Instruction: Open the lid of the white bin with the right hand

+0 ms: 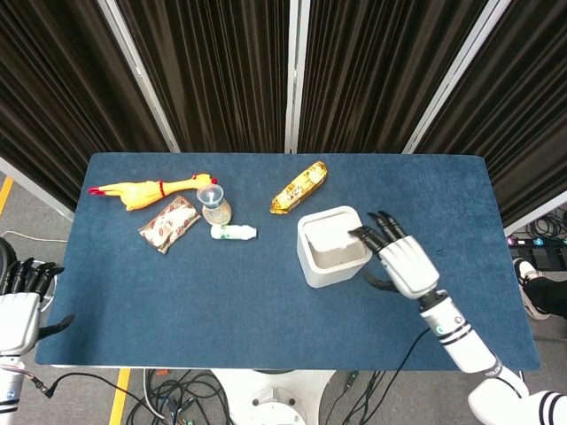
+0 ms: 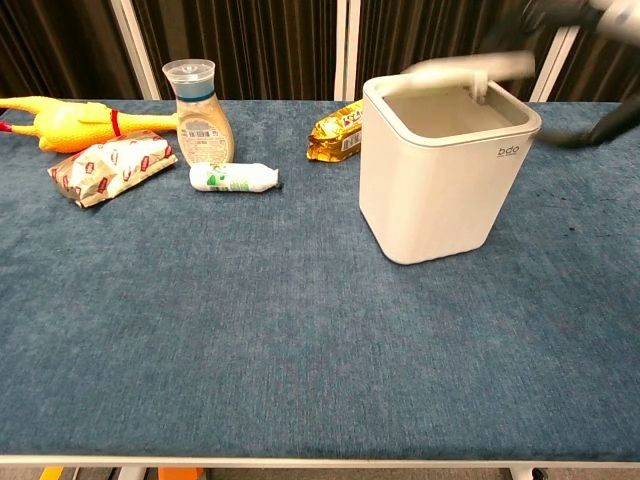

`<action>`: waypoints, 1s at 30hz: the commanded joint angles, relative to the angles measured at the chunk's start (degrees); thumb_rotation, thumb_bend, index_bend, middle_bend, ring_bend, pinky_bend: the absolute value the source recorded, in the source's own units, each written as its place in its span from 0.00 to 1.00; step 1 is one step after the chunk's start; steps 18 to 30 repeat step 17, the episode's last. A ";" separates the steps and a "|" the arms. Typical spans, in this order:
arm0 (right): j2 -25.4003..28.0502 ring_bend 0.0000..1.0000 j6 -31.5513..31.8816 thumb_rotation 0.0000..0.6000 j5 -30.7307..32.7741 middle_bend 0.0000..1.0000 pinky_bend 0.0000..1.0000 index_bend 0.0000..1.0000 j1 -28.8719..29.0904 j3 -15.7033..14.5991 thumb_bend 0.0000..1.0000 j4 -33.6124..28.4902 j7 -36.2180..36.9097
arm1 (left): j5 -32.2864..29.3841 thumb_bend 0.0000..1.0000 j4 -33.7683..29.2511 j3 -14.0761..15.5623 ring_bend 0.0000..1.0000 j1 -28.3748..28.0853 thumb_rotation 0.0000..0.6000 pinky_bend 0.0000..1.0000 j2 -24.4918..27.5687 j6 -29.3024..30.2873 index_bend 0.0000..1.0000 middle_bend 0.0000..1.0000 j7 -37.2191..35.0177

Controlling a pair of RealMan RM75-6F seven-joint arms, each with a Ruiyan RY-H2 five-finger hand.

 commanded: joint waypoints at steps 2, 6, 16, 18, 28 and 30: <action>3.60 0.00 6.02 1.00 0.66 0.18 0.00 0.08 -4.50 0.39 0.19 -0.45 1.45 | 0.21 0.09 -0.01 -0.02 0.05 -0.15 1.00 0.06 0.08 -0.15 0.23 0.18 -0.19; 6.03 0.00 9.49 1.00 2.05 0.16 0.00 0.08 -9.31 -2.06 0.19 0.72 3.34 | 0.28 0.09 -0.09 0.00 0.05 -0.55 1.00 0.06 0.06 -0.89 0.23 0.18 -0.31; 5.93 0.00 17.44 1.00 -0.24 0.12 0.00 0.04 -19.53 -9.14 0.19 4.77 8.32 | 0.58 0.09 -0.76 -0.38 0.05 -0.85 1.00 0.06 -0.24 -0.48 0.23 0.18 0.67; 5.73 0.00 18.09 1.00 -0.61 0.12 0.00 0.04 -20.06 -9.39 0.19 5.07 8.74 | 0.60 0.09 -0.83 -0.39 0.05 -0.84 1.00 0.06 -0.29 -0.43 0.23 0.18 0.77; 5.73 0.00 18.09 1.00 -0.61 0.12 0.00 0.04 -20.06 -9.39 0.19 5.07 8.74 | 0.60 0.09 -0.83 -0.39 0.05 -0.84 1.00 0.06 -0.29 -0.43 0.23 0.18 0.77; 5.73 0.00 18.09 1.00 -0.61 0.12 0.00 0.04 -20.06 -9.39 0.19 5.07 8.74 | 0.60 0.09 -0.83 -0.39 0.05 -0.84 1.00 0.06 -0.29 -0.43 0.23 0.18 0.77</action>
